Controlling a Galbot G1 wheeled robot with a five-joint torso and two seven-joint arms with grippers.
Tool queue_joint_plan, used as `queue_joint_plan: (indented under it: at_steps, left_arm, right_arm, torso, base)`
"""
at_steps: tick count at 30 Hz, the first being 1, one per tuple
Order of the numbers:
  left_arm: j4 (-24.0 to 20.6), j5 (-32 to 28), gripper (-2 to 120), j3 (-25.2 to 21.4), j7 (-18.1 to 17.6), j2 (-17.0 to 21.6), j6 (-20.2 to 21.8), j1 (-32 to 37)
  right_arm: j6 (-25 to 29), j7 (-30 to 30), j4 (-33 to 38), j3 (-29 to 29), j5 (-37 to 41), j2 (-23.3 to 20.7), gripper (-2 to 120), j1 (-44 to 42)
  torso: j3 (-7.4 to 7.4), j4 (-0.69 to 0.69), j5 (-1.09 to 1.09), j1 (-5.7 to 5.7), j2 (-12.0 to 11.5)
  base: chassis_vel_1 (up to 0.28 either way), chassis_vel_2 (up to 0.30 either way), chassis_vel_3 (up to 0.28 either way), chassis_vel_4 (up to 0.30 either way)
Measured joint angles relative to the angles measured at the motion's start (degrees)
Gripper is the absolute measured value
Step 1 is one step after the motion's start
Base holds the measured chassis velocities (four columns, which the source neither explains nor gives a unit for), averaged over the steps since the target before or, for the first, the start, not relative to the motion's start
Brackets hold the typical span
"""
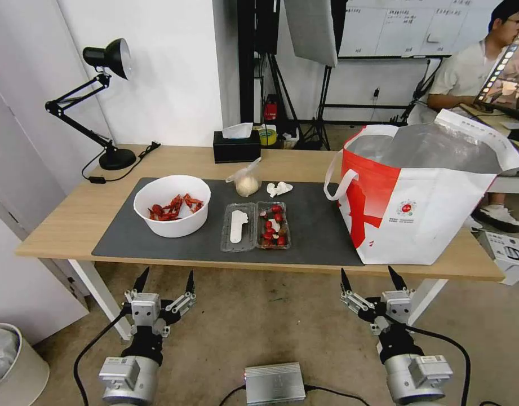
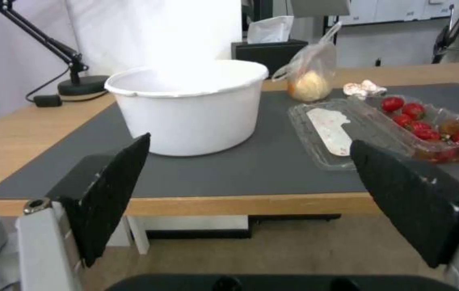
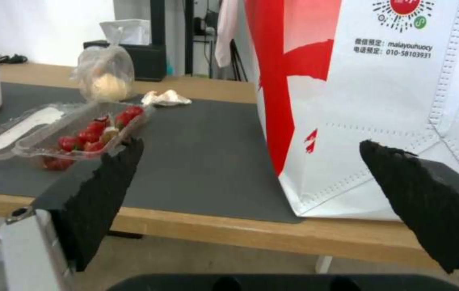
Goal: Pick up the trash from the table and place it into the takeout bag.
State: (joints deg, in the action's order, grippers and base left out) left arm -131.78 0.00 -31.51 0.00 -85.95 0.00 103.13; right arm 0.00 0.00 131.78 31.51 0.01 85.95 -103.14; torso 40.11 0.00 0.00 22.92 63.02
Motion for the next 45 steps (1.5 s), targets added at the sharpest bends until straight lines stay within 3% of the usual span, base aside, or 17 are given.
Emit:
queue_joint_plan:
  at_steps: [23, 29, 30, 31, 37, 41, 45]
  left_arm:
    - [0.01, -0.09, 100, 0.04, -0.05, 0.03, 0.10, -0.03]
    - [0.94, -3.53, 100, 1.89, -2.46, 1.29, 3.97, -1.69]
    - [1.79, -6.50, 100, 3.49, -4.59, 2.44, 7.38, -3.15]
    - [1.79, -6.50, 100, 3.49, -4.59, 2.44, 7.38, -3.15]
    - [4.64, -16.55, 100, 8.99, -11.73, 6.24, 18.76, -8.02]
    - [3.74, -19.83, 100, 10.77, -13.01, 7.83, 15.65, -9.50]
    - [3.37, -20.02, 100, 10.94, -13.13, 7.90, 15.15, -9.51]
  right_arm:
    - [-0.09, -0.01, 0.00, 0.01, 0.01, -0.03, 100, 0.00]
    - [-7.44, -1.27, 1.42, 3.22, 1.30, -2.53, 100, 0.30]
    - [-10.85, -1.88, 2.16, 4.71, 1.92, -3.64, 100, 0.45]
    - [-10.85, -1.88, 2.16, 4.71, 1.92, -3.64, 100, 0.45]
    - [-21.44, -3.79, 4.40, 9.33, 3.86, -7.17, 100, 0.94]
    - [-27.31, -4.97, 5.62, 11.90, 4.75, -9.18, 100, 1.23]
    - [-27.97, -5.77, 5.76, 12.05, 4.50, -9.53, 100, 1.34]
  torso:
    - [0.00, 0.00, 0.00, 0.00, 0.00]
    - [0.00, 0.00, 0.01, 0.00, 0.00]
    - [0.00, -0.01, 0.00, 0.00, 0.00]
    - [0.00, -0.01, 0.00, 0.00, 0.00]
    - [0.00, -0.01, 0.01, 0.00, 0.00]
    - [0.00, -0.02, 0.02, 0.00, 0.00]
    - [0.00, -0.01, 0.01, 0.00, 0.00]
  base:
    - [0.000, 0.000, 0.000, 0.000]
    - [0.000, 0.000, 0.000, 0.000]
    - [0.000, 0.000, 0.000, 0.000]
    - [0.000, 0.000, 0.000, 0.000]
    - [0.000, 0.000, 0.000, 0.000]
    - [0.000, 0.000, 0.000, 0.000]
    - [0.000, 0.000, 0.000, 0.000]
